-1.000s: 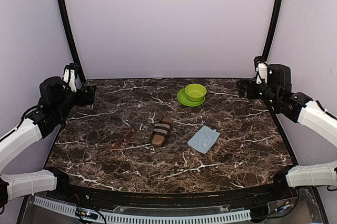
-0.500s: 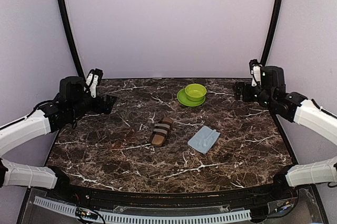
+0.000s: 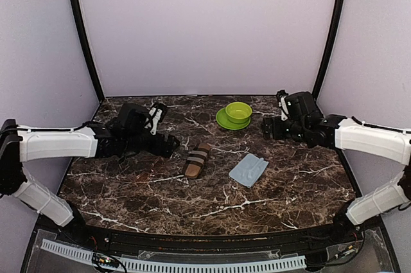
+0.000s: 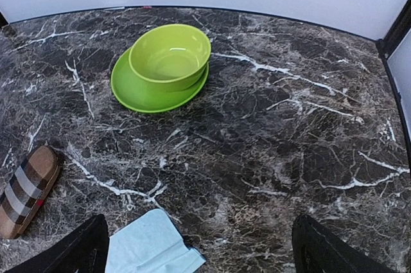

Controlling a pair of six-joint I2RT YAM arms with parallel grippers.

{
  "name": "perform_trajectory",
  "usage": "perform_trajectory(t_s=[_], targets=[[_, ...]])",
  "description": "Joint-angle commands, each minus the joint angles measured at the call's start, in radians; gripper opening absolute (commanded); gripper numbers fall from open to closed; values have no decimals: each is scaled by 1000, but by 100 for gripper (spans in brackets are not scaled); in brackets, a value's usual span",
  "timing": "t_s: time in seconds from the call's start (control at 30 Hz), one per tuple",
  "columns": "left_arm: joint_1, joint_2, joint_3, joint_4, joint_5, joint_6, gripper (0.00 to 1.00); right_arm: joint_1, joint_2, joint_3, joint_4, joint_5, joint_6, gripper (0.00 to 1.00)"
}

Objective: Organize the sunglasses
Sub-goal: Adjust the sunglasses case at the center of the board.

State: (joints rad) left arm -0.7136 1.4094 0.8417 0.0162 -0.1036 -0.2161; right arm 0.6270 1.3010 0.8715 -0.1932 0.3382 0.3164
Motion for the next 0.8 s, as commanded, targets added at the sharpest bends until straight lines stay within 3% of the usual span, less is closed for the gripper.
perform_trajectory(t_s=[0.0, 0.27, 0.77], targets=[[-33, 136, 97, 13, 79, -142, 98, 43, 46, 61, -12, 36, 38, 100], [-73, 311, 209, -31, 183, -240, 97, 96, 92, 64, -15, 87, 55, 100], [-113, 408, 254, -82, 198, -320, 98, 119, 100, 48, -1, 103, 73, 100]])
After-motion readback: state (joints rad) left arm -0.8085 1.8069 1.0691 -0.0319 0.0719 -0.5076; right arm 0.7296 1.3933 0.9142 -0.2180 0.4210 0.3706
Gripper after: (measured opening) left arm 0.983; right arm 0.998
